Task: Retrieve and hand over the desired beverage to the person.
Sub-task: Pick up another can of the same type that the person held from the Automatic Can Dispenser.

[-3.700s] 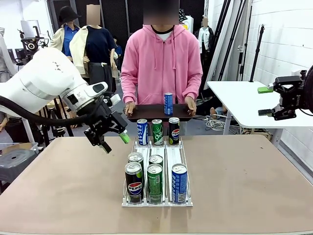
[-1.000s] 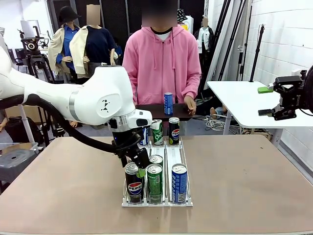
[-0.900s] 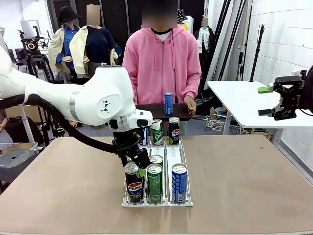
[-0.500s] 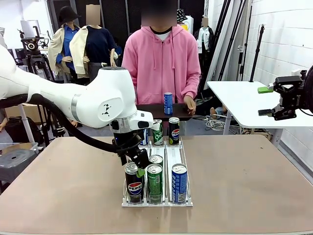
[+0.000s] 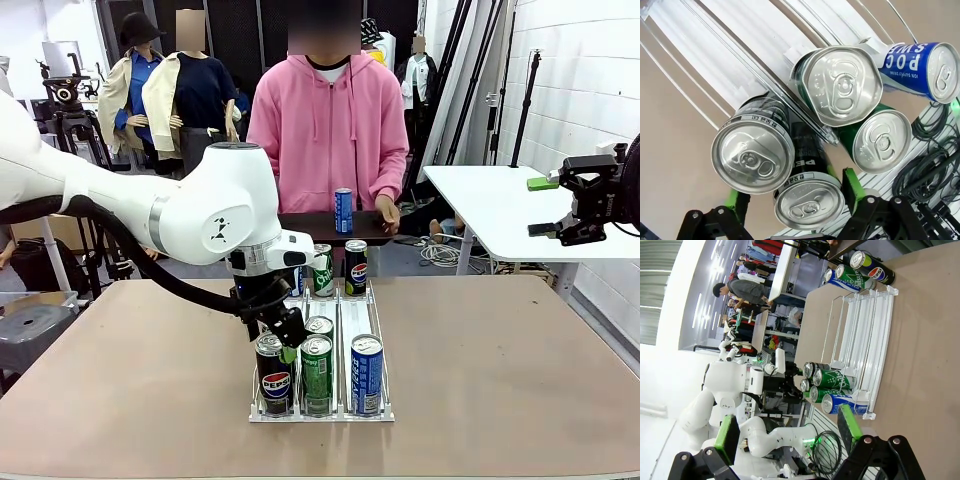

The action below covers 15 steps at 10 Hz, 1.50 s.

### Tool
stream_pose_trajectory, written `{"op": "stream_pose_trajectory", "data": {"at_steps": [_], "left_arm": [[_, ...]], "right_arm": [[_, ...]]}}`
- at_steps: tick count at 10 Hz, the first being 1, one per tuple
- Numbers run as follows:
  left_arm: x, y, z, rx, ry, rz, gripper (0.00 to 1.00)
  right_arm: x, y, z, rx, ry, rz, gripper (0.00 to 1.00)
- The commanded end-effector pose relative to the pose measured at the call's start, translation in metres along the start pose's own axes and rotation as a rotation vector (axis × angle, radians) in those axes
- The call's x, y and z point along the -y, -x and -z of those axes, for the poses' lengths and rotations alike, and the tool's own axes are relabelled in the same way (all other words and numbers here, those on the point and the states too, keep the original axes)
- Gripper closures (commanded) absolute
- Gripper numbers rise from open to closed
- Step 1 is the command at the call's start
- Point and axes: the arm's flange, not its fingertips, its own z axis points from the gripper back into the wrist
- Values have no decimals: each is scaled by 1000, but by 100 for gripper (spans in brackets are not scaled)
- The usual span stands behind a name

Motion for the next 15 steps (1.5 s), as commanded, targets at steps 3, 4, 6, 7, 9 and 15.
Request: {"op": "stream_pose_trajectory", "data": {"at_steps": [3,4,6,7,9,15], "left_arm": [[4,-2,3,9,-54,-45,54],[4,-2,3,6,-55,-49,74],[4,-3,4,-4,-61,-58,100],[3,-3,4,-2,-61,-62,100],[1,-3,4,28,-57,-105,100],[4,0,0,0,-14,-44,100]], "right_arm": [[0,-1,-1,-5,5,-1,0],[0,-1,-1,-5,5,-1,0],[0,-1,-1,-5,5,-1,0],[0,-1,-1,-5,5,-1,0],[0,-1,-1,-5,5,-1,0],[0,-1,-1,-5,5,-1,0]]}}
